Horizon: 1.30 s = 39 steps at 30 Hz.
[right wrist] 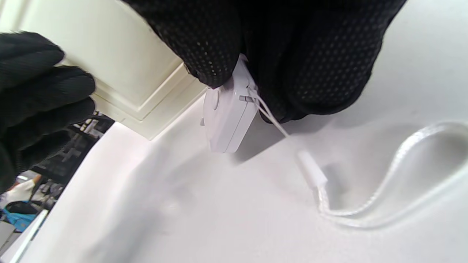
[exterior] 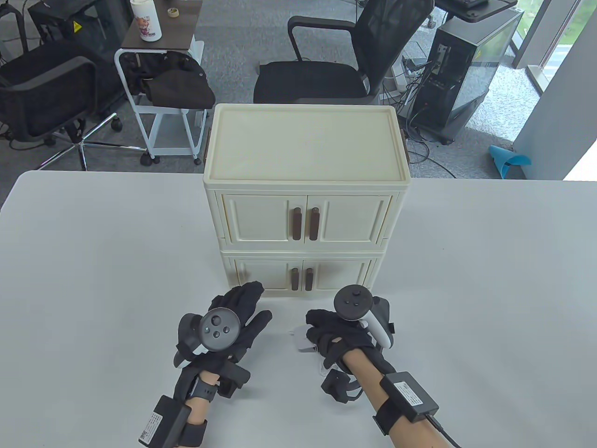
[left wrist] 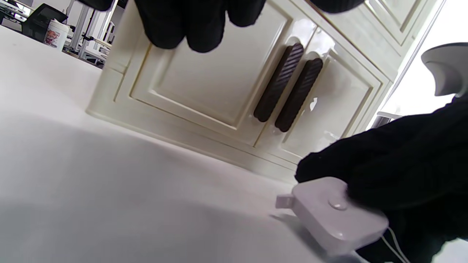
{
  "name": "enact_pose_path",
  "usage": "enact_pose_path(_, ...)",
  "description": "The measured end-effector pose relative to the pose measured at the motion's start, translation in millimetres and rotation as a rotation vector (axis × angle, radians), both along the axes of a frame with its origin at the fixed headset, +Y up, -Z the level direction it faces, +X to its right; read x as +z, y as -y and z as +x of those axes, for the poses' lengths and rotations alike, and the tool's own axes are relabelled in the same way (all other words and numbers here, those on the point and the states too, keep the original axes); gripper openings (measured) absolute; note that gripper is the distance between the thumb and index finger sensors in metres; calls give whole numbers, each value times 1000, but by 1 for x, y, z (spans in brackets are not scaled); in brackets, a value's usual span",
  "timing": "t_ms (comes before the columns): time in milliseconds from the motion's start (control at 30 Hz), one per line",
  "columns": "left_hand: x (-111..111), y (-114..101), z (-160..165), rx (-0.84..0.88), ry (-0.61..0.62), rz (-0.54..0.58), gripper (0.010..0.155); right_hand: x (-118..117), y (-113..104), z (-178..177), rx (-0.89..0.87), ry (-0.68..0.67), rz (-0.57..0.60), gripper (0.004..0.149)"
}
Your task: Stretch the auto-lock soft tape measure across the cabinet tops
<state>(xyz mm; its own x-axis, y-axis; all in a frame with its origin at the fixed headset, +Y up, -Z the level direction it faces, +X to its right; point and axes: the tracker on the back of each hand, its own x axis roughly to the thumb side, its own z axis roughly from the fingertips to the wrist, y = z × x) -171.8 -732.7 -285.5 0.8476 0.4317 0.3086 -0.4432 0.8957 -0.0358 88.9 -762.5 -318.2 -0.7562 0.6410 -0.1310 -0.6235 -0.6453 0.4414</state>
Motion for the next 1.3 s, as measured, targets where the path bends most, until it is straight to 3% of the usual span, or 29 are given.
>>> enact_pose_path(467,1,0,3,-44,33,10,76,-4,-9,-18,384,-6,97,47)
enact_pose_path(667,1,4,9,-151,86,-13,80,1,-23,0,254,-41,197,51)
enact_pose_path(867,4,11,21,-328,130,-20,86,12,-20,20,47,-224,284,66)
enact_pose_path(1100,5,22,30,-461,186,-63,94,22,-17,34,129,-329,393,86)
enact_pose_path(1300,7,27,35,-490,187,-59,97,27,-8,38,216,-371,436,93)
